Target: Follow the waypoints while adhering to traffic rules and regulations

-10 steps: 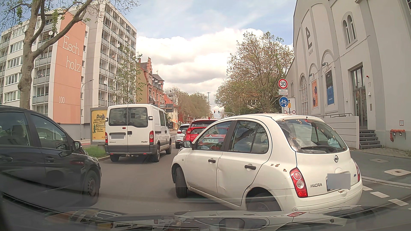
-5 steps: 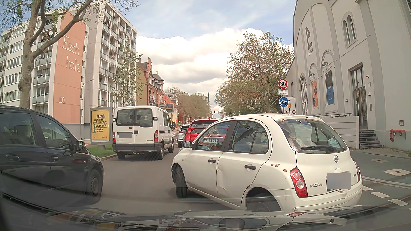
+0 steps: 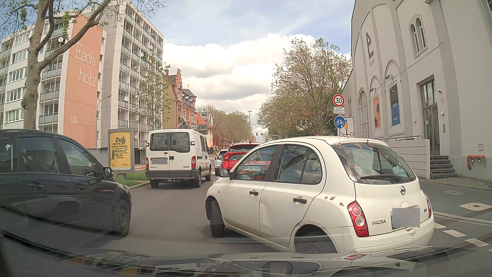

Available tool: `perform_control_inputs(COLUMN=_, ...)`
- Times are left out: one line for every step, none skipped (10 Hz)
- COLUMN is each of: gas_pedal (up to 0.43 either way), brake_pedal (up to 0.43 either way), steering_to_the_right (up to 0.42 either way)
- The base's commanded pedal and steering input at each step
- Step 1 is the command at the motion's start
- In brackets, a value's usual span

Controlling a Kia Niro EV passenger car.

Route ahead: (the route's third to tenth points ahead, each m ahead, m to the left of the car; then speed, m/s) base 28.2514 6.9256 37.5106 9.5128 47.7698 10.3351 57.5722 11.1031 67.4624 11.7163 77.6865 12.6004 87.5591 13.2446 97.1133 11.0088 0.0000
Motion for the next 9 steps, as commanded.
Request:
perform_control_inputs(gas_pedal=0.0, brake_pedal=0.232, steering_to_the_right=-0.025)
perform_control_inputs(gas_pedal=0.0, brake_pedal=0.232, steering_to_the_right=-0.025)
perform_control_inputs(gas_pedal=0.0, brake_pedal=0.232, steering_to_the_right=-0.025)
perform_control_inputs(gas_pedal=0.0, brake_pedal=0.232, steering_to_the_right=-0.025)
perform_control_inputs(gas_pedal=0.0, brake_pedal=0.232, steering_to_the_right=-0.025)
perform_control_inputs(gas_pedal=0.0, brake_pedal=0.232, steering_to_the_right=-0.025)
perform_control_inputs(gas_pedal=0.0, brake_pedal=0.232, steering_to_the_right=-0.025)
perform_control_inputs(gas_pedal=0.0, brake_pedal=0.195, steering_to_the_right=-0.025)
perform_control_inputs(gas_pedal=0.0, brake_pedal=0.049, steering_to_the_right=-0.025)
